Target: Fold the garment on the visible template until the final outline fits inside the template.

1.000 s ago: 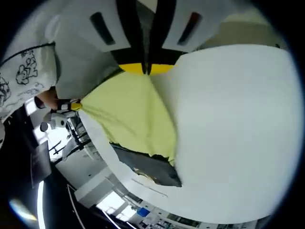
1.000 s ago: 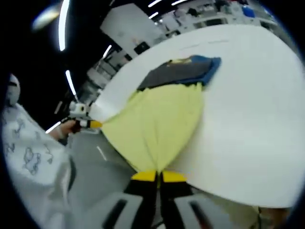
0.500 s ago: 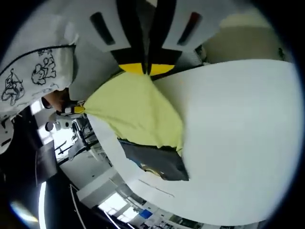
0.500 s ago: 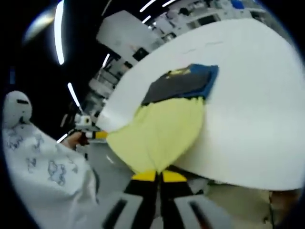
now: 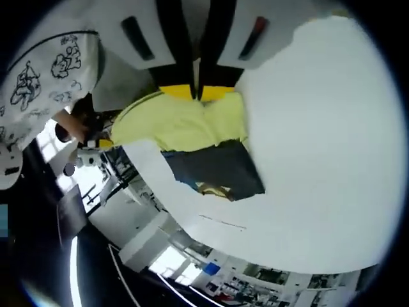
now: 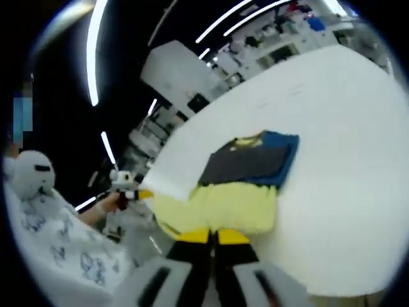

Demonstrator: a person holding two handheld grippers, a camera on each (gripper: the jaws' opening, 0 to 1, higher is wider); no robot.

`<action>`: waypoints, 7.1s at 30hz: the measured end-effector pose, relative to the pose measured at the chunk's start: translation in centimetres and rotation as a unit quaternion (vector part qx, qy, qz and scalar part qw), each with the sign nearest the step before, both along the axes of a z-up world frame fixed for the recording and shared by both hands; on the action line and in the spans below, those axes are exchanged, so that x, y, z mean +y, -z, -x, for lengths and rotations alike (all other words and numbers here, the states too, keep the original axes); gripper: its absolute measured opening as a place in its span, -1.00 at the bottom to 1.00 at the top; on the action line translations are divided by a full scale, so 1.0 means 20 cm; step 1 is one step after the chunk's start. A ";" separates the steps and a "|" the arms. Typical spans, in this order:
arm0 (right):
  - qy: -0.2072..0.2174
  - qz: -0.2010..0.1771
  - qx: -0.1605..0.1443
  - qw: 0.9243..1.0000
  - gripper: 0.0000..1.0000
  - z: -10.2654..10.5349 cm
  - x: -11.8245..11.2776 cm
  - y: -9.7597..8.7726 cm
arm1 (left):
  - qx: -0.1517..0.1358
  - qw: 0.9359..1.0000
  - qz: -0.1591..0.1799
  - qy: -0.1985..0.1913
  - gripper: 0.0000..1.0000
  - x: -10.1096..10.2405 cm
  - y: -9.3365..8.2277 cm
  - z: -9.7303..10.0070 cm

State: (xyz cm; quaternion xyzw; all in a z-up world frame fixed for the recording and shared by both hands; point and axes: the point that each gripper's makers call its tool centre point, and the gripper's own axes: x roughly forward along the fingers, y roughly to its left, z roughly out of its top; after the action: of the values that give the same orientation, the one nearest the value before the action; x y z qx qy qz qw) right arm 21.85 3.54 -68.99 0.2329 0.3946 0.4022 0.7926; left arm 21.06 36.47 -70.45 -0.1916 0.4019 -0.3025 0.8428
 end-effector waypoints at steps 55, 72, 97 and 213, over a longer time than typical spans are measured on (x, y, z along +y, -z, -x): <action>0.089 0.112 -0.011 0.990 -1.00 -1.16 -0.07 0.62 | 0.006 0.992 -0.063 -0.106 -1.00 0.12 0.58 -1.11; 0.058 0.146 -0.067 0.985 -1.00 -1.17 -0.06 0.65 | -0.011 0.994 -0.066 -0.083 -1.00 0.10 0.59 -1.09; -0.003 0.165 -0.134 0.977 0.27 -1.04 -0.07 0.55 | -0.117 0.990 -0.059 0.058 0.46 -0.03 0.41 -0.97; 0.032 0.125 -0.122 0.984 0.54 -0.84 0.00 0.53 | -0.120 0.992 0.002 0.036 0.49 -0.11 0.41 -0.78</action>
State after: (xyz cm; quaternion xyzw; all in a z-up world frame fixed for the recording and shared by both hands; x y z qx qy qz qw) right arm 38.60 3.63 -79.69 0.0942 0.3346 0.3493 0.8702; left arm 36.72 34.34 -78.64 -0.1411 0.3035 -0.3543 0.8732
